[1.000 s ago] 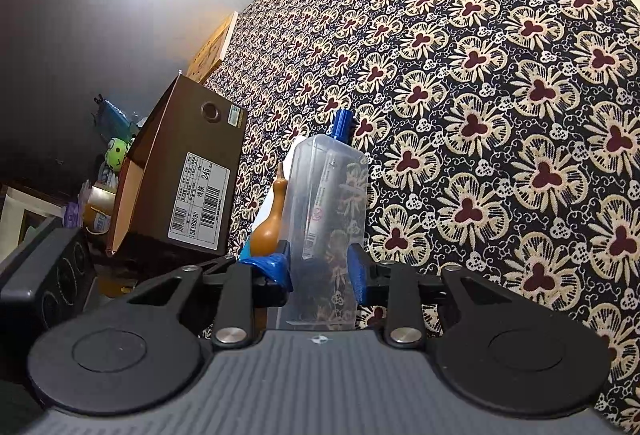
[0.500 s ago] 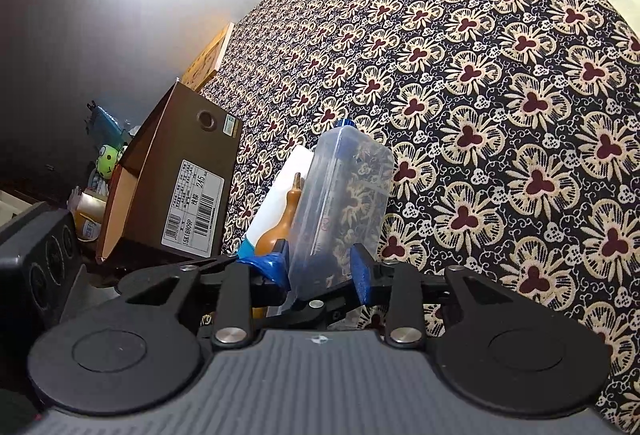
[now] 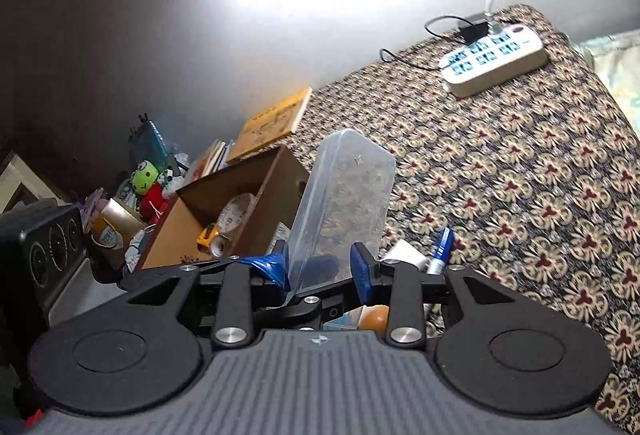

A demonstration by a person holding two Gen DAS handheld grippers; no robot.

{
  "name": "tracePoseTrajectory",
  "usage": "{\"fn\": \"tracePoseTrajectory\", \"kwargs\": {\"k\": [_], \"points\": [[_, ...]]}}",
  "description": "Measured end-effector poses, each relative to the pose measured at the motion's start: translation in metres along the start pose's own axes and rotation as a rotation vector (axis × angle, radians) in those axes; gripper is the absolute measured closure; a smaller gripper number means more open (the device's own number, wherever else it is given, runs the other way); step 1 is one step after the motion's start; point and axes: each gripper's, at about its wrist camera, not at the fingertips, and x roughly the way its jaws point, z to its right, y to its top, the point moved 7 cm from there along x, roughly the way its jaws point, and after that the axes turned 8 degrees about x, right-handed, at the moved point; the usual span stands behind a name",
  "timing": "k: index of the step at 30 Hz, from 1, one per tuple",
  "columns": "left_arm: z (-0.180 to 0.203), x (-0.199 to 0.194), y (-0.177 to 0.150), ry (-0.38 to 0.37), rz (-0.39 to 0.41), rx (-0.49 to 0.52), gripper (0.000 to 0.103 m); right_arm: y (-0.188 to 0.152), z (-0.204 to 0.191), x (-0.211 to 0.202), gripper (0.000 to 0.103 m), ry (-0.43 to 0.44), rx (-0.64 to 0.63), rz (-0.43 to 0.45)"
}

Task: Organize rigid objects
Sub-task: 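Lift the container with the right gripper and carry it over the box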

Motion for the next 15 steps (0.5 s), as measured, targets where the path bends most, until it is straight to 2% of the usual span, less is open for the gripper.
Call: {"fn": "tracePoseTrajectory", "kwargs": {"k": [6, 11, 15], "points": [[-0.063, -0.054, 0.004, 0.072, 0.097, -0.035, 0.076, 0.001, -0.071, 0.037, 0.085, 0.080, -0.095, 0.022], [-0.126, -0.092, -0.007, 0.146, 0.120, -0.049, 0.076, -0.008, -0.128, 0.082, 0.085, 0.132, -0.144, 0.000], [-0.175, -0.109, -0.021, 0.190, 0.110, -0.046, 0.076, -0.022, -0.157, 0.117, 0.085, 0.140, -0.145, -0.009]]}}
